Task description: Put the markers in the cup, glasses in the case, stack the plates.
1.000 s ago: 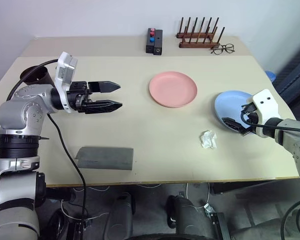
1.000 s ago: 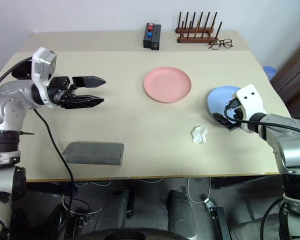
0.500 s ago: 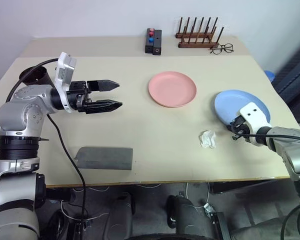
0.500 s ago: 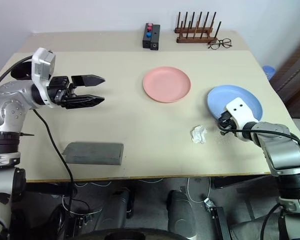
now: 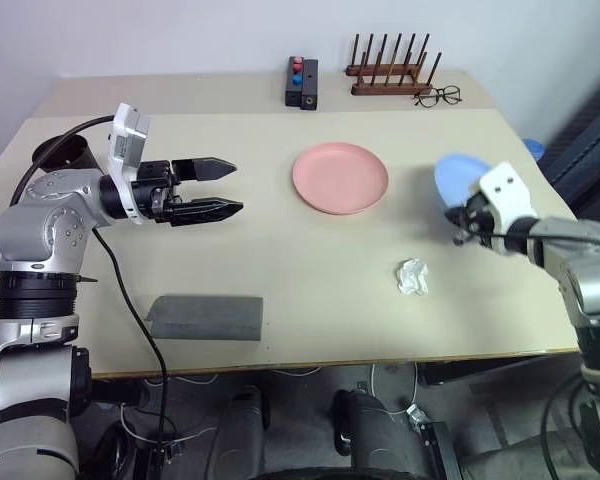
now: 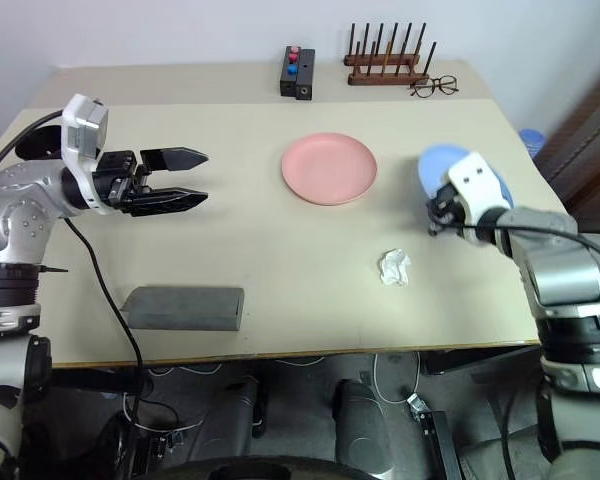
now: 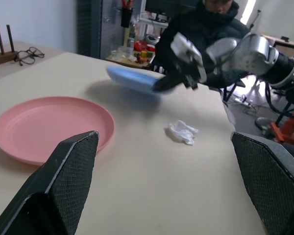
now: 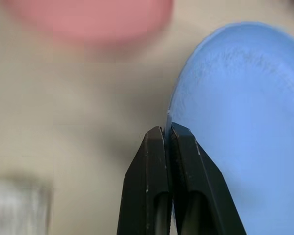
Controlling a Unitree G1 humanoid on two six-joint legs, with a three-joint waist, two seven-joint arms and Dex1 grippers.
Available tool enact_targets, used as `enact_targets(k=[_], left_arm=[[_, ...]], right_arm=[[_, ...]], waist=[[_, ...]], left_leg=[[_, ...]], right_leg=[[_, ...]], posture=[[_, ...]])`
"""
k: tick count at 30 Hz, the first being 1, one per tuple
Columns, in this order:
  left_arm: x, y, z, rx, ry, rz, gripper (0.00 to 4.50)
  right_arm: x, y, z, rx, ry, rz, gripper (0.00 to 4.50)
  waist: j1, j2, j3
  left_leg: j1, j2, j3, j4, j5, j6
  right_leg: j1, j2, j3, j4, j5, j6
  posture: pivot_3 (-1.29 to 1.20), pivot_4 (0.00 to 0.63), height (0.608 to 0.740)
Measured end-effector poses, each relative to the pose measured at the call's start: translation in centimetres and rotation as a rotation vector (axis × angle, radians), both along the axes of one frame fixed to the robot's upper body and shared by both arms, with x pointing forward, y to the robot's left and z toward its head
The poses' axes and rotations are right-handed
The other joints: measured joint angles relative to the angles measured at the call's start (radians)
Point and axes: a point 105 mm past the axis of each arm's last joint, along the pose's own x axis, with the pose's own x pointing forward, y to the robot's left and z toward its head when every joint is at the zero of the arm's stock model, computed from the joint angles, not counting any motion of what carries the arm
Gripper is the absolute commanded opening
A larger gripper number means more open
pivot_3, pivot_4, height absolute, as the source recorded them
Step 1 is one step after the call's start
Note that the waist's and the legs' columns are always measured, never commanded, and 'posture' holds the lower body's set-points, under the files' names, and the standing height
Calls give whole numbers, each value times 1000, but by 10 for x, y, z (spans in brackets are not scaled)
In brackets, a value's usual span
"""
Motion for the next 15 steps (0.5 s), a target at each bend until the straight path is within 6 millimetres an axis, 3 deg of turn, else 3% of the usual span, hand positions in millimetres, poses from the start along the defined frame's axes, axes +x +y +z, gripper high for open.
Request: enact_targets(k=[3, 5, 10, 15], left_arm=[[2, 1, 1, -3, -5, 15, 4500], [3, 3, 2, -7, -9, 33, 4500], [7, 23, 3, 23, -46, 150, 4500], [7, 47, -7, 20, -47, 282, 4500]], right_arm=[[10, 34, 30, 43, -116, 103, 36], [16, 58, 30, 66, -131, 171, 36], [33, 114, -11, 37, -65, 303, 36], [41, 123, -26, 6, -53, 320, 36]], waist=[[-5, 0, 0], [-6, 0, 0], [-12, 0, 0], [-5, 1, 0]], left_leg=[[0, 0, 0, -1, 0, 0], [0, 0, 0, -1, 0, 0], [0, 0, 0, -2, 0, 0], [-1, 0, 0, -2, 0, 0]], right_leg=[[0, 0, 0, 0, 0, 1], [0, 0, 0, 0, 0, 2], [0, 0, 0, 0, 1, 2], [-1, 0, 0, 0, 2, 4]], posture=[[0, 150, 740], [0, 150, 740], [0, 150, 740], [0, 150, 740]])
